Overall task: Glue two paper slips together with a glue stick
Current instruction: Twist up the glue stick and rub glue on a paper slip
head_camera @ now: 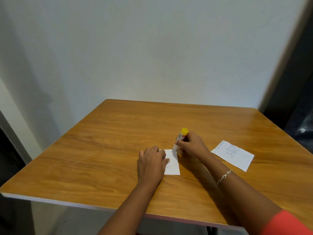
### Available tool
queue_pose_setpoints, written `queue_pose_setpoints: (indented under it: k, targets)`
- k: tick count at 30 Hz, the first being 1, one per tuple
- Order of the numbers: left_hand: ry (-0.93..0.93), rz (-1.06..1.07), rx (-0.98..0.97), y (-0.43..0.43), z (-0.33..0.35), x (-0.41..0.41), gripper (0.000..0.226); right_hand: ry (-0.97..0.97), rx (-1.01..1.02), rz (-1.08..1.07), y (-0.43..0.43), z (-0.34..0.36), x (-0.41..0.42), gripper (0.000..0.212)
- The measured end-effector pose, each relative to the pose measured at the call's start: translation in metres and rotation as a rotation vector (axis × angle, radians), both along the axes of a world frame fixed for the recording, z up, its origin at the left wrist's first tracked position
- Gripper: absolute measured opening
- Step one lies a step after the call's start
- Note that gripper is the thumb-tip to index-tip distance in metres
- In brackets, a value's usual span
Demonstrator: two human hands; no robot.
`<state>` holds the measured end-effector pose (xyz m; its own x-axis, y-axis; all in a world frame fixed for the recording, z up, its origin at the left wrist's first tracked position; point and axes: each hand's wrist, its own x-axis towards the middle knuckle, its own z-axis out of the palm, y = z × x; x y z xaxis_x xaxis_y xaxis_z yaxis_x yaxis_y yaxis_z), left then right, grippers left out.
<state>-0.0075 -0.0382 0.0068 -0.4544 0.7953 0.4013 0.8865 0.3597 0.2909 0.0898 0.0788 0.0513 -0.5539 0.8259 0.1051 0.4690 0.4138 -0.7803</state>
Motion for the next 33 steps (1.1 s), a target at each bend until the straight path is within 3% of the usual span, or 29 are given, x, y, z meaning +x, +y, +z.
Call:
queue_pose_setpoints:
  k: [33]
  targets:
    - [0.016, -0.001, 0.02, 0.002, -0.002, -0.001, 0.022, -0.033, -0.008, 0.115, -0.043, 0.0, 0.036, 0.024]
